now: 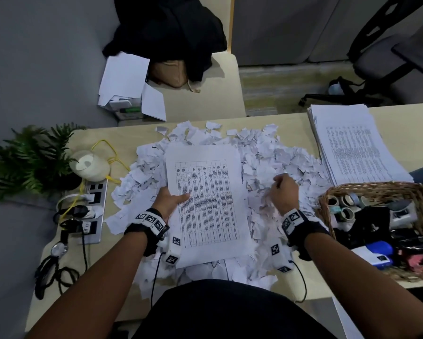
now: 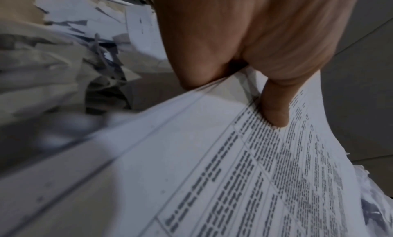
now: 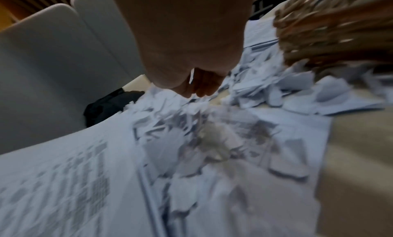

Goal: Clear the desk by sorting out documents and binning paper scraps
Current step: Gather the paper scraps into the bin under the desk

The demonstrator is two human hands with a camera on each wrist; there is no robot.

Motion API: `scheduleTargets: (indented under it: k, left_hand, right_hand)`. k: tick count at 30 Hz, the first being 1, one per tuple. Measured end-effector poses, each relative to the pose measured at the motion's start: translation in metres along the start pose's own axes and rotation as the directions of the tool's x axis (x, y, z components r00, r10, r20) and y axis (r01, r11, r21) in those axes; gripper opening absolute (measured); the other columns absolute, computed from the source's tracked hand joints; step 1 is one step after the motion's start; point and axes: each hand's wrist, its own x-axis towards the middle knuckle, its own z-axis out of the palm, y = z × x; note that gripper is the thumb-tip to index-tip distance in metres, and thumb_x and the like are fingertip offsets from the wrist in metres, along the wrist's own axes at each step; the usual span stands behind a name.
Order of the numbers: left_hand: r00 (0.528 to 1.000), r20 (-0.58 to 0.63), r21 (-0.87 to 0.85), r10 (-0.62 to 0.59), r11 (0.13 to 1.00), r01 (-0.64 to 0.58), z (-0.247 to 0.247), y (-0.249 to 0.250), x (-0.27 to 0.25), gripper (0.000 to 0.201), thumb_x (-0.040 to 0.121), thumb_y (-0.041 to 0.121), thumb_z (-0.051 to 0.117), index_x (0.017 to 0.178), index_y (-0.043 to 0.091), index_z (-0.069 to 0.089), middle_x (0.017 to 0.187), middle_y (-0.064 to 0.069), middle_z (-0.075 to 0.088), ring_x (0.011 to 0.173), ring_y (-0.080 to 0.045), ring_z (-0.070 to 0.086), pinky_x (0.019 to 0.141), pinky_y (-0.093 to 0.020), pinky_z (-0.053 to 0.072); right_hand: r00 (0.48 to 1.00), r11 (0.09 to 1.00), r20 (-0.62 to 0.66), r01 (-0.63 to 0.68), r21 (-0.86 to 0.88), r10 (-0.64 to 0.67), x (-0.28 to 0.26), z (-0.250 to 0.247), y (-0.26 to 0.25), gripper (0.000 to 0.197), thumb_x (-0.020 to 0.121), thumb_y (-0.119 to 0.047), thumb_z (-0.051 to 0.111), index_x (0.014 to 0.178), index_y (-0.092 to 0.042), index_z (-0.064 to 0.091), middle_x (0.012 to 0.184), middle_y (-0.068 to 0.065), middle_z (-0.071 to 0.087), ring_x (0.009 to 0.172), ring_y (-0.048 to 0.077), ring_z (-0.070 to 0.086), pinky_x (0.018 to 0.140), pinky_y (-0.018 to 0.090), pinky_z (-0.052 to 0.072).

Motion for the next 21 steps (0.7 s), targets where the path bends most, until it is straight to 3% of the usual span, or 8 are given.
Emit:
scheduleTargets:
  k: [4,8,11,13,15,18,21]
  left_hand:
    - [0.999,0.044,-0.071,-0.02,0.997,0.023,0.001,-0.003,-0.003,0.058,0.075,0.015,0.081,0.126,0.004,0.057,0.127,-0.007,0.063,0.119,-0.024,0.057,0.11,-0.047,0.037]
    - [0.997,0.062,-0.064,-0.048,0.997,0.052,0.001,-0.01,0.001,0.072,0.07,0.028,0.085,0.132,0.008,0.052,0.132,-0.006,0.06,0.125,-0.024,0.053,0.11,-0.048,0.035]
    - [0.997,0.05,-0.036,-0.056,0.998,0.058,0.0,-0.013,0.005,0.08,0.066,0.035,0.087,0.132,0.009,0.051,0.133,-0.005,0.059,0.125,-0.024,0.052,0.11,-0.047,0.035]
    - [0.997,0.033,-0.024,-0.066,0.997,0.067,-0.002,-0.022,0.012,0.102,0.051,0.051,0.09,0.135,0.011,0.048,0.135,-0.004,0.057,0.127,-0.024,0.051,0.109,-0.048,0.036]
    - [0.996,0.038,-0.003,-0.083,0.997,0.083,-0.003,-0.032,0.02,0.118,0.039,0.061,0.088,0.137,0.012,0.045,0.139,-0.004,0.054,0.129,-0.025,0.048,0.108,-0.048,0.037]
    - [0.997,0.026,0.003,-0.076,0.997,0.076,-0.001,-0.025,0.017,0.099,0.056,0.048,0.088,0.136,0.01,0.044,0.14,-0.006,0.052,0.13,-0.027,0.046,0.109,-0.047,0.035]
    - [0.997,0.012,0.028,-0.076,0.997,0.076,0.003,-0.006,0.0,0.079,0.071,0.034,0.084,0.135,0.008,0.046,0.138,-0.007,0.054,0.13,-0.027,0.047,0.109,-0.045,0.034]
  right_hand:
    - [0.976,0.967,0.181,-0.075,-0.242,0.121,0.017,-0.012,0.037,0.038,0.084,0.002,0.052,0.122,0.002,0.052,0.128,0.023,0.047,0.116,0.038,0.048,0.099,0.039,0.039]
    - [0.967,0.963,0.246,0.001,-0.27,0.068,0.021,-0.01,0.032,0.036,0.083,0.001,0.05,0.119,0.006,0.053,0.12,0.026,0.056,0.113,0.04,0.052,0.095,0.041,0.043]
    - [0.948,0.966,0.283,-0.075,-0.249,0.147,0.026,-0.013,0.023,0.036,0.082,-0.004,0.053,0.118,-0.003,0.055,0.115,0.019,0.058,0.113,0.038,0.054,0.097,0.047,0.046]
    - [0.934,0.959,0.309,-0.093,-0.268,0.177,0.03,-0.015,0.018,0.017,0.082,-0.004,0.054,0.099,-0.001,0.056,0.102,0.02,0.058,0.105,0.038,0.057,0.088,0.043,0.049]
    - [0.915,0.96,0.36,-0.083,-0.269,0.18,0.032,-0.018,0.013,0.012,0.082,-0.002,0.057,0.089,0.007,0.06,0.094,0.023,0.059,0.094,0.034,0.058,0.075,0.035,0.046]
    - [0.862,0.987,0.485,-0.09,-0.135,0.146,0.033,-0.022,0.004,0.004,0.077,0.0,0.068,0.074,0.003,0.066,0.08,0.016,0.063,0.076,0.027,0.057,0.059,0.028,0.043]
    - [0.825,0.991,0.551,-0.131,-0.037,0.13,0.03,-0.026,0.003,0.016,0.075,-0.002,0.077,0.089,0.001,0.07,0.085,0.014,0.069,0.073,0.024,0.063,0.069,0.03,0.051]
